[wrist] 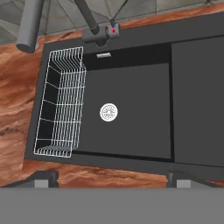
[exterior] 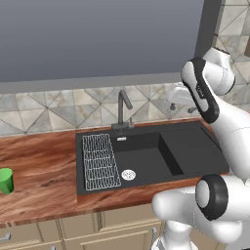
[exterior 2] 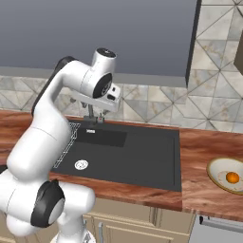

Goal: Move the cup from next to the sink to the open cabinet. Then, move the bowl with the tangerine to the fridge to clear the area for faucet cleaning.

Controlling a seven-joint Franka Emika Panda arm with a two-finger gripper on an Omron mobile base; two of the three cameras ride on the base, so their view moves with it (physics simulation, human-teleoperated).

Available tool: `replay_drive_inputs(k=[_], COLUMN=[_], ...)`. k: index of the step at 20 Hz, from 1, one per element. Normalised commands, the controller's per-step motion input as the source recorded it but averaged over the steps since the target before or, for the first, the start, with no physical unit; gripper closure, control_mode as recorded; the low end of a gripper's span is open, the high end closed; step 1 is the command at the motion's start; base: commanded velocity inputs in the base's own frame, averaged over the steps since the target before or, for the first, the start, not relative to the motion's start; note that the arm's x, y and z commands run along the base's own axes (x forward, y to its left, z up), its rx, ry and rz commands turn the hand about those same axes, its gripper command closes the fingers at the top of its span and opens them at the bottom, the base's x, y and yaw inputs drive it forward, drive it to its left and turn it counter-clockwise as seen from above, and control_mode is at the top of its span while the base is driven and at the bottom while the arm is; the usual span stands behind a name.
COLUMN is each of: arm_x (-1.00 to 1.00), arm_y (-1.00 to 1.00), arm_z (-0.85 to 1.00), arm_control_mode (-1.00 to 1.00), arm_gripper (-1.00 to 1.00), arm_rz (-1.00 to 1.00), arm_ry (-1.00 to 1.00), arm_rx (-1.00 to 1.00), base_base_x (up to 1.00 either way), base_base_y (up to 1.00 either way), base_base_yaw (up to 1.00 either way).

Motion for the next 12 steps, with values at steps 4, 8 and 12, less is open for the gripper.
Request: replay_drive_inputs(k=[4, 8, 12], arm_x=[0.00, -0.50, -0.62], arm_y=[0.00, 0.16, 0.48], arm_z=[0.00, -0.08, -0.06], arm_control_mode=[-1.00, -1.00, -1.00], arm_gripper=[-1.00, -1.00, -1.00], arm_rz=[0.00, 0.01, 0.10], arm_ry=[0.00, 0.00, 0.00], arm_rx=[0.00, -0.05, -0.10], base_base_x=[0.00, 0.00, 0.00], base_base_y=[0.00, 0.00, 0.00], base_base_yaw=[0.00, 0.00, 0.00])
